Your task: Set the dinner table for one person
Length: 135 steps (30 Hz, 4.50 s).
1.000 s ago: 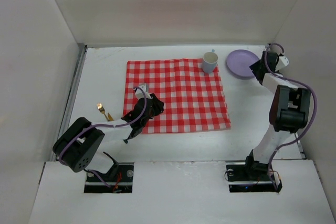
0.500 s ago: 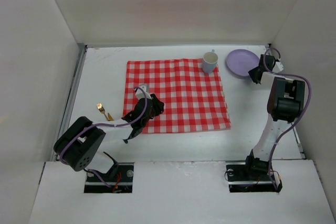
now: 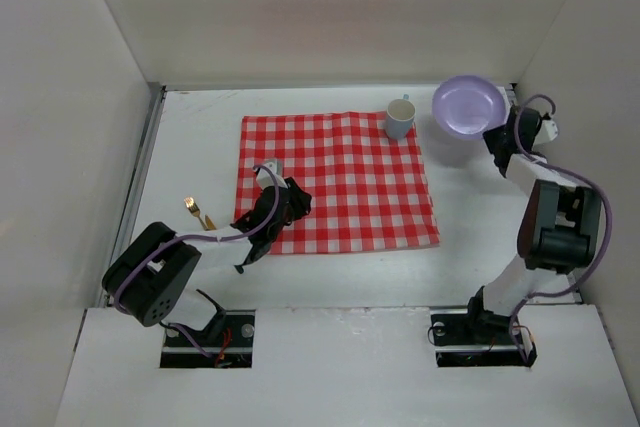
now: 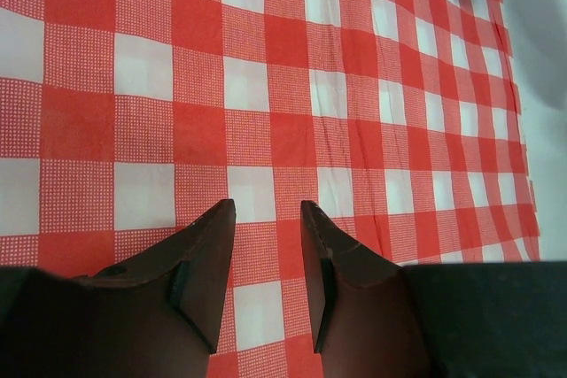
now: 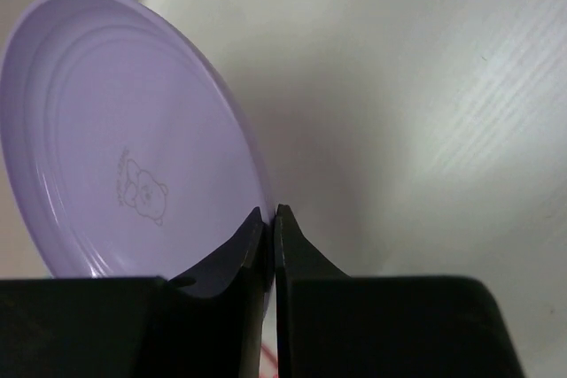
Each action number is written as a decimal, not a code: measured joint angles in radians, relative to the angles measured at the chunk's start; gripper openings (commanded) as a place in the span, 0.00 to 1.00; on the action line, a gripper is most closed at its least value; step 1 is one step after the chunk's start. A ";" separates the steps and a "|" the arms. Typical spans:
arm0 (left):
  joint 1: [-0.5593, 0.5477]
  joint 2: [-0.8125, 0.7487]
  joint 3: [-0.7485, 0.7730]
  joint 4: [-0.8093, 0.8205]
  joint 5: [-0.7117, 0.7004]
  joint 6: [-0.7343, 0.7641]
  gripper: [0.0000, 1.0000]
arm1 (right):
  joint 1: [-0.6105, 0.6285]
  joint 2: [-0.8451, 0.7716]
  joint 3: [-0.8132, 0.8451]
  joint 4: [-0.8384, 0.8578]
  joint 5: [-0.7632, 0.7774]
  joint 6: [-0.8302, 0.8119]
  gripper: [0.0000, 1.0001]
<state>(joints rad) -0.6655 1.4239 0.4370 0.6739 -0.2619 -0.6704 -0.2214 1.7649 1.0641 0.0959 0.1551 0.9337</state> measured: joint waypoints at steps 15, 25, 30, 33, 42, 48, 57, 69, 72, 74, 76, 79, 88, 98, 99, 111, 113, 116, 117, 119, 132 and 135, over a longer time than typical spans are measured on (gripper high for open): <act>0.038 -0.166 -0.116 0.040 -0.154 -0.017 0.32 | 0.500 -0.305 -0.031 0.133 -0.051 -0.170 0.10; 0.090 -0.213 -0.126 0.012 -0.266 -0.031 0.32 | 0.702 -0.050 -0.031 -0.018 -0.107 -0.207 0.11; 0.100 -0.212 -0.126 0.003 -0.273 -0.035 0.32 | 0.708 -0.013 -0.031 -0.038 -0.112 -0.208 0.12; 0.105 -0.210 -0.126 0.001 -0.276 -0.037 0.32 | 0.710 0.003 -0.031 -0.048 -0.113 -0.209 0.13; 0.111 -0.208 -0.122 -0.045 -0.306 -0.053 0.32 | 0.740 0.057 -0.026 -0.096 -0.123 -0.227 0.34; 0.113 -0.216 -0.101 -0.116 -0.335 -0.061 0.32 | 0.753 0.053 -0.030 -0.086 -0.123 -0.232 0.65; 0.176 -0.489 0.010 -0.627 -0.352 -0.111 0.34 | 0.801 -0.261 -0.265 0.034 0.021 -0.242 0.73; 0.216 -0.599 0.091 -1.333 -0.191 -0.343 0.20 | 0.838 -0.331 -0.394 0.129 0.058 -0.242 0.73; 0.180 -0.597 0.091 -1.395 -0.177 -0.384 0.20 | 0.838 -0.331 -0.394 0.147 0.055 -0.242 0.73; 0.167 -0.586 0.091 -1.419 -0.173 -0.401 0.20 | 0.838 -0.331 -0.394 0.154 0.050 -0.241 0.73; 0.156 -0.566 0.088 -1.426 -0.169 -0.411 0.20 | 0.838 -0.331 -0.394 0.158 0.045 -0.241 0.73; 0.137 -0.528 0.086 -1.431 -0.164 -0.420 0.20 | 0.838 -0.331 -0.394 0.160 0.041 -0.241 0.73; 0.129 -0.483 0.075 -1.418 -0.153 -0.448 0.25 | 0.836 -0.331 -0.394 0.160 0.035 -0.241 0.74; 0.144 -0.483 0.003 -1.372 -0.119 -0.488 0.23 | 0.830 -0.331 -0.408 0.166 0.031 -0.241 0.74; 0.144 -0.483 0.002 -1.369 -0.120 -0.490 0.22 | 0.830 -0.331 -0.408 0.167 0.030 -0.241 0.74; 0.143 -0.484 0.001 -1.357 -0.132 -0.497 0.19 | 0.787 -0.406 -0.441 0.168 0.019 -0.233 0.75; 0.141 -0.490 -0.003 -1.349 -0.132 -0.497 0.10 | 0.776 -0.426 -0.448 0.169 0.018 -0.229 0.75; 0.137 -0.509 -0.014 -1.343 -0.133 -0.499 0.04 | 0.767 -0.449 -0.462 0.175 0.017 -0.223 0.75; 0.138 -0.518 -0.018 -1.344 -0.134 -0.499 0.03 | 0.764 -0.453 -0.464 0.177 0.017 -0.222 0.75; 0.140 -0.537 -0.019 -1.349 -0.134 -0.498 0.02 | 0.764 -0.458 -0.468 0.179 0.017 -0.221 0.75; -0.040 -0.511 0.300 -1.487 -0.321 -0.453 0.02 | 0.759 -0.454 -0.472 0.182 -0.001 -0.216 0.75; -0.100 -0.430 0.387 -1.462 -0.364 -0.398 0.02 | 0.750 -0.460 -0.476 0.183 -0.001 -0.211 0.75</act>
<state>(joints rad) -0.7654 0.9943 0.8242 -0.7879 -0.6258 -1.0683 0.5285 1.3052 0.5880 0.2790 0.1543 0.7227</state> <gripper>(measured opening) 0.154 0.746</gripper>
